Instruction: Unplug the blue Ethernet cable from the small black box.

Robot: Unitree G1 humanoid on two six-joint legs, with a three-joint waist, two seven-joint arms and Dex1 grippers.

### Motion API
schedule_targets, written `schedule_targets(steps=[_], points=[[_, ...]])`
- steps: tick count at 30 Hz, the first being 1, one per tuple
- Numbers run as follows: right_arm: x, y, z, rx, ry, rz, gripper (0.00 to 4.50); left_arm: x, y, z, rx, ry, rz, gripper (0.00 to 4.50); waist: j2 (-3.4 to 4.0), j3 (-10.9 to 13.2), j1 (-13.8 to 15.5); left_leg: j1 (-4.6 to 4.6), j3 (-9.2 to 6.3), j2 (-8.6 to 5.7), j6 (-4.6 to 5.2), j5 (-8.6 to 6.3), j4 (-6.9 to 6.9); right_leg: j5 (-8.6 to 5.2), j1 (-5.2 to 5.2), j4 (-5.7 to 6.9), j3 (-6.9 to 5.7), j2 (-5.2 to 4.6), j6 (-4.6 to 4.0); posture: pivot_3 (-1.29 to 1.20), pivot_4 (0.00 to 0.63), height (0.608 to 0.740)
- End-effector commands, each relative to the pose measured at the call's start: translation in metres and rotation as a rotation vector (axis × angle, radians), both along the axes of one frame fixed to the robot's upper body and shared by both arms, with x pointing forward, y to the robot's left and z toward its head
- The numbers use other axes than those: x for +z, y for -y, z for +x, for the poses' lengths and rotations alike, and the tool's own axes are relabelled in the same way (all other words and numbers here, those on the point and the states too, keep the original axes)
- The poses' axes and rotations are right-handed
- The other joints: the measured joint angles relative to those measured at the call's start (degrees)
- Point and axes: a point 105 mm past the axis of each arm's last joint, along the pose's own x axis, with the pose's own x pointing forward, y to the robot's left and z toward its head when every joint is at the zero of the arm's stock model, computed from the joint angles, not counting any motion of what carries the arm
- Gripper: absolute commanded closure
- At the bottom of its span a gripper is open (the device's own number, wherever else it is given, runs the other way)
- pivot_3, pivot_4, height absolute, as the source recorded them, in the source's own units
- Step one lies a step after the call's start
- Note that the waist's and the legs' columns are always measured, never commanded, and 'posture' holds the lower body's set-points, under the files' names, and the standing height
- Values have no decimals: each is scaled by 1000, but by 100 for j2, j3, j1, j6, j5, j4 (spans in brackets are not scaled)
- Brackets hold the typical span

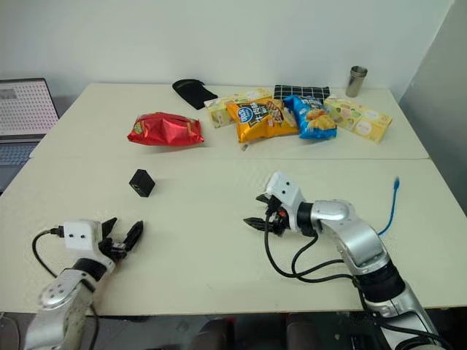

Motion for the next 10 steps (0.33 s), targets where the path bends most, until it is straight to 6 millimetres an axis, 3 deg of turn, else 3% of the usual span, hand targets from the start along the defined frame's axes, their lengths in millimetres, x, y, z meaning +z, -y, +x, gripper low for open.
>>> schedule_targets(steps=[1, 6, 10], points=[[19, 34, 5, -107, 35, 24, 1106, 39, 12, -10, -152, 14, 38, 976, 2, 1, 44, 2, 3, -3, 0, 0, 0, 0, 3, 0, -1, 4, 0, 0, 150, 740], [24, 66, 8, -157, 16, -21, 1106, 58, 10, -16, -294, -56, 93, 976, 3, 1, 35, 13, 24, -11, 1, -1, -5, -1, 6, -1, -4, 13, 0, 0, 150, 740], [25, 74, 10, -168, 13, -46, 1106, 66, 12, -16, -358, -70, 93, 976, 3, 2, 22, 15, 32, -11, 2, -1, -7, -2, 5, -2, -1, 14, -4, 0, 150, 740]])
